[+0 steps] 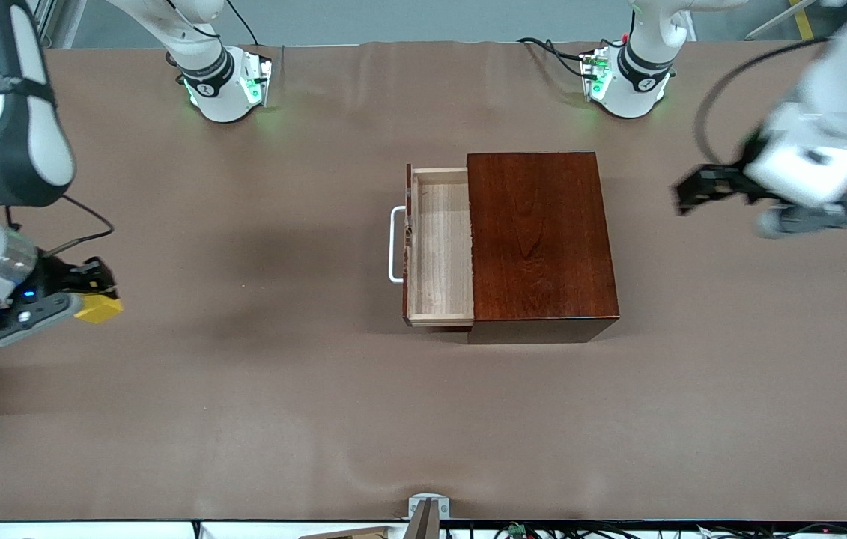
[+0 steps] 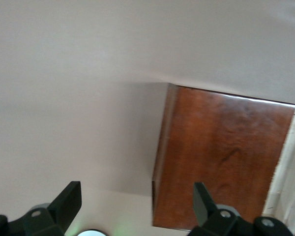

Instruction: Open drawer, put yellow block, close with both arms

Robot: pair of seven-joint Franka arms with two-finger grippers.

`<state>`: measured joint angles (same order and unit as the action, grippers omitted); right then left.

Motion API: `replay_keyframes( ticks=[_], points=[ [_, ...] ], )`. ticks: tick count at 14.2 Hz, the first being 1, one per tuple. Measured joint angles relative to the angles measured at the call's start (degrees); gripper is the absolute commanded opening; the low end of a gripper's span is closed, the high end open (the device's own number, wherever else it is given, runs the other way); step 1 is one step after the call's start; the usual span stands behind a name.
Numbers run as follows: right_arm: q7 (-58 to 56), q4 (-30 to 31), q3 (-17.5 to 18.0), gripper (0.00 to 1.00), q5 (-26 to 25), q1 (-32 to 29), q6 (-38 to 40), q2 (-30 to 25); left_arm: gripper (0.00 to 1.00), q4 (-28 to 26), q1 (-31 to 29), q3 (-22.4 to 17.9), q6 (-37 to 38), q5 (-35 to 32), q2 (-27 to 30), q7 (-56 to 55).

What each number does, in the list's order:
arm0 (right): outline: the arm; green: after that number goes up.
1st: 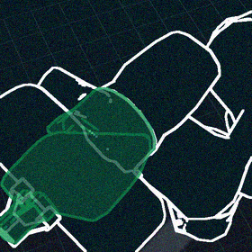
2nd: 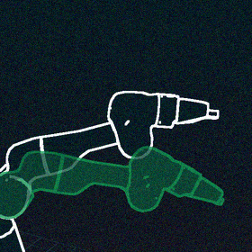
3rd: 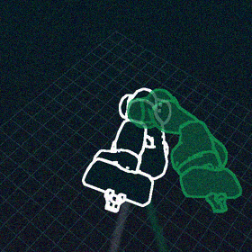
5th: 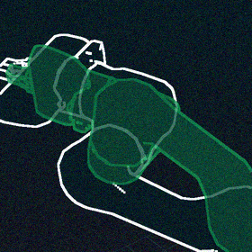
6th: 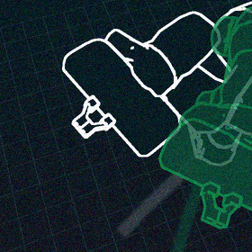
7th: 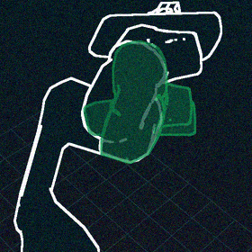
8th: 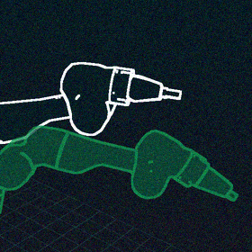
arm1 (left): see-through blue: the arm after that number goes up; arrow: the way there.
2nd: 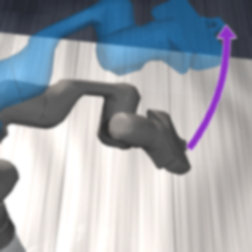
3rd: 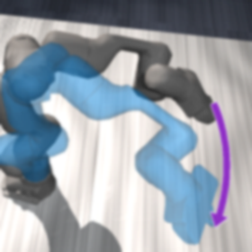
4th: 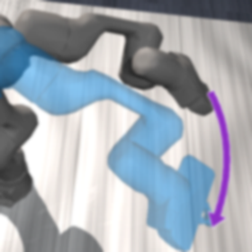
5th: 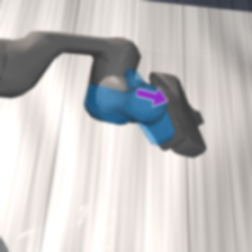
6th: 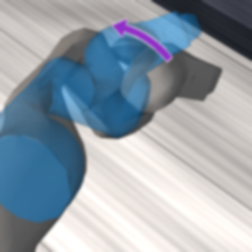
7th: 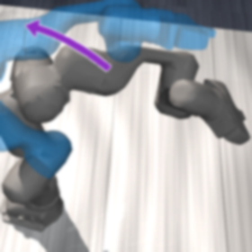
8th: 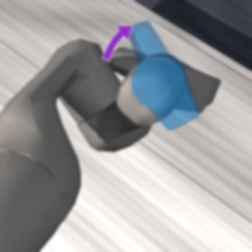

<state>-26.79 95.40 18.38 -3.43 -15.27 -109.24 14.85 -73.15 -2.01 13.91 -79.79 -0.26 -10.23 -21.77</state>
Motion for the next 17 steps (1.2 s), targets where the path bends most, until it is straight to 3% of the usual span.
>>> replay_keyframes(
  ticks=[3, 8, 12, 15, 17],
  points=[
    [-0.1, -1.5, 5.8, 0.00, 2.9, 0.2, 2.3, -0.6, 1.00, -2.1, -4.3, 0.0, -0.1, 2.0, 0.4, 2.0],
    [-14.3, -4.8, 8.1, 0.00, 6.3, 2.7, 3.2, -1.1, 1.00, -3.5, -3.4, -0.9, -0.8, 2.0, 0.4, 2.1],
    [-23.6, -7.8, 9.1, 0.00, 6.5, 9.5, 3.2, -1.0, 1.00, -3.6, 6.0, -12.5, -1.6, 2.0, 0.6, 8.0],
    [-27.6, -9.6, 9.2, 0.00, 6.3, 17.7, 3.2, 0.2, 1.00, -3.9, 8.0, -15.4, -2.3, 2.0, 1.0, 11.2],
    [-28.2, -10.9, 9.3, 0.00, 3.0, 23.5, 3.2, 2.4, 1.00, -5.7, 8.2, -15.7, -3.9, 2.0, 2.2, 12.7]
  ],
)
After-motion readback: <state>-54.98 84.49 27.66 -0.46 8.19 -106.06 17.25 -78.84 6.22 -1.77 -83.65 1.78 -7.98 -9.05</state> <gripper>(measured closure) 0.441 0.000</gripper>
